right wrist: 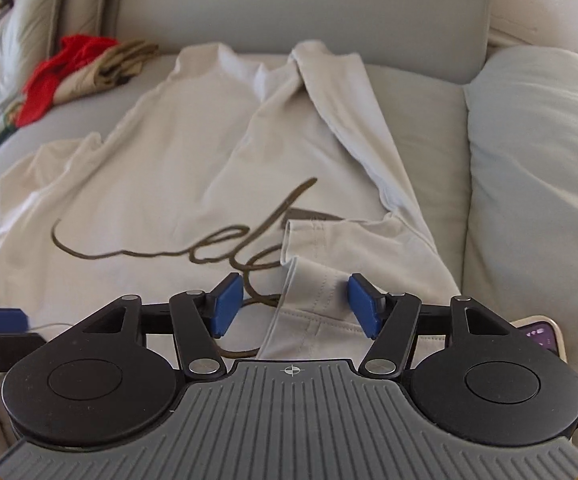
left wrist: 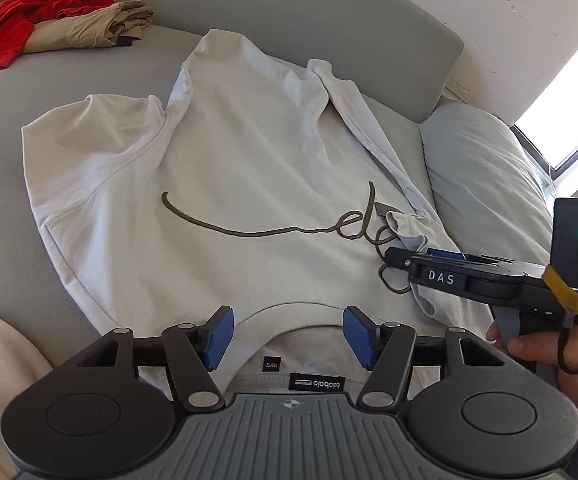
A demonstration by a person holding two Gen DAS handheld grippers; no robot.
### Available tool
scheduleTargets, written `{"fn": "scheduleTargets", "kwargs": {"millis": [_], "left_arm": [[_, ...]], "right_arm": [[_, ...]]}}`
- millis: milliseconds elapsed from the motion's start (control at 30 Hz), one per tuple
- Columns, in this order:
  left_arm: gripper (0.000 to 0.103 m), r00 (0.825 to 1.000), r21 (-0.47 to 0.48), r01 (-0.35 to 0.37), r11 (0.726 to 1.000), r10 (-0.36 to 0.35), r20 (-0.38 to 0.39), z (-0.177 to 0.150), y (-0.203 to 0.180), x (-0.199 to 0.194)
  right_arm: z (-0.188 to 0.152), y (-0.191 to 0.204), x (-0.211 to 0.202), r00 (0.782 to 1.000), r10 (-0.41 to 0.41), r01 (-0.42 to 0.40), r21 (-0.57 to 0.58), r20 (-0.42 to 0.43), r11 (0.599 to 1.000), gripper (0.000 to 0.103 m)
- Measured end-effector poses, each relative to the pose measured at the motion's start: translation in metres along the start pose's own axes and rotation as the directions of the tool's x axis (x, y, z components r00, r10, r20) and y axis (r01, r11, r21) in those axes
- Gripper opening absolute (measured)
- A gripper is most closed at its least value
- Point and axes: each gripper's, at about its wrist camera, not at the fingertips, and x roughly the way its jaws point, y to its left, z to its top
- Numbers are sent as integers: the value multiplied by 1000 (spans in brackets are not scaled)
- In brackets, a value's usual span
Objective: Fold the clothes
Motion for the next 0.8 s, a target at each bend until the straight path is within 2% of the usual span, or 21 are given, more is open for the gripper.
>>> {"fn": "scheduleTargets", "kwargs": {"millis": [33,67,100,167,267,333,467,533,567,600,633,667,700,800], "left_arm": [[59,1000,-6,-8,1000,8,1,0,3,1],[58,1000,-13,-16,1000,16,1,0,7,2],[58,1000,-19,-24,1000,24,1,0,10,3],[57,1000,-29,-26,999,26,2,1,15,5],[57,1000,-16,-28,999,28,4,2,15,7],[57,999,6,-32,999,31,4,1,11,9],[57,999,37,-36,999,35,3,0,8,8],[57,999,39,-34,999,34,3,0,9,5],[58,999,39,-33,999,33,3,0,10,4],[58,999,40,-33,999,33,3,0,11,2],[58,999,43,-33,999,32,5,0,11,0],[58,999,48,-34,998,33,11,-1,10,-4],[58,999,54,-33,998,32,16,-1,10,-8],[58,1000,72,-17,997,16,24,-5,8,-20]], "right_arm": [[0,1,8,1000,-14,14,-6,-24,1000,44],[2,-6,3,999,-42,42,27,-4,999,16],[4,-13,-2,997,-71,70,61,14,996,5],[7,-33,-16,988,-149,142,131,47,981,5],[10,-71,-40,952,-295,268,240,81,933,5],[6,-103,-45,927,-372,342,309,42,888,5],[-10,-130,-36,911,-411,404,305,-45,862,5],[-12,-126,-33,908,-417,412,270,-40,870,9],[-12,-124,-33,907,-419,413,256,-31,874,23],[-11,-122,-37,913,-407,398,266,-22,878,43],[-9,-121,-40,919,-395,383,275,-13,882,51],[-9,-120,-48,921,-391,372,291,5,881,55],[-9,-119,-56,922,-386,361,306,24,881,55],[-17,-122,-87,949,-311,268,396,46,878,60]]}}
